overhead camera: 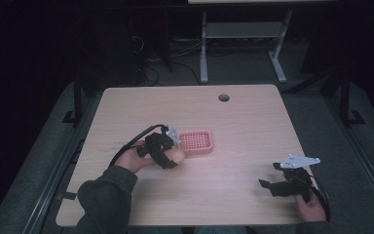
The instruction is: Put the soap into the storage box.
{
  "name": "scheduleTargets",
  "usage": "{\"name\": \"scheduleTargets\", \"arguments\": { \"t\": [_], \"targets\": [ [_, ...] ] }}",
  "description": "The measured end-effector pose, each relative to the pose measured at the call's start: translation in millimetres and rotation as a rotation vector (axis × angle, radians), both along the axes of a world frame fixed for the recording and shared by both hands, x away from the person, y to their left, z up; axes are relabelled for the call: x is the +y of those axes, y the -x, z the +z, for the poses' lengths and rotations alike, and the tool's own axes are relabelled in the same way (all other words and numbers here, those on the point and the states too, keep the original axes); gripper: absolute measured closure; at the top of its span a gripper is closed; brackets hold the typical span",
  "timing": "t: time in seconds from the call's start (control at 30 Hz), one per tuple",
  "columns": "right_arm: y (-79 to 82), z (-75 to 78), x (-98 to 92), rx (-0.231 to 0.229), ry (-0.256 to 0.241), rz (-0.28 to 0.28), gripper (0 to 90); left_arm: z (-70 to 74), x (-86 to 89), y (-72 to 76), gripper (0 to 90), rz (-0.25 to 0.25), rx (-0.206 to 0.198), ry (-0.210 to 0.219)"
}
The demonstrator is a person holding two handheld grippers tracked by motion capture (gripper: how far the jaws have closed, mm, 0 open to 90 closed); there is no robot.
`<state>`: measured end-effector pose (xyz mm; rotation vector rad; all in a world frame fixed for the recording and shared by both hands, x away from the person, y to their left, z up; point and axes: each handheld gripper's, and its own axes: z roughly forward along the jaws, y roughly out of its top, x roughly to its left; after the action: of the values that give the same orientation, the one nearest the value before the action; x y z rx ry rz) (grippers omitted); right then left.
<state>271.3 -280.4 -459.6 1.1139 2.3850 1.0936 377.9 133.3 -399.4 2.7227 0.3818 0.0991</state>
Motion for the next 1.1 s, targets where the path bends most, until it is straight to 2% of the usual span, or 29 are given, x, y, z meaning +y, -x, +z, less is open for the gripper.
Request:
{"name": "scheduleTargets", "arguments": {
  "t": [0.03, 0.17, 0.8, 1.1],
  "targets": [
    [0.0, 0.0, 0.0, 0.0, 0.0, 0.0, 14.1, 1.0, -0.7, -1.4, 32.4, -0.008, 0.001, -0.01],
    [0.3, 0.2, -0.1, 0.001, -0.004, -0.002, 14.1, 3.1, -3.8, -4.6, 32.4, -0.005, -0.004, 0.0],
    [0.6, 0.1, -1.6, 0.004, -0.009, -0.001, 14.1, 10.3, -21.9, -23.5, 32.4, -0.024, -0.011, -0.013],
    [0.8, -0.1, -1.5, 0.007, -0.018, -0.002, 14.2, 5.8, -26.6, -31.7, 32.4, -0.028, 0.001, -0.01]
  ]
}}
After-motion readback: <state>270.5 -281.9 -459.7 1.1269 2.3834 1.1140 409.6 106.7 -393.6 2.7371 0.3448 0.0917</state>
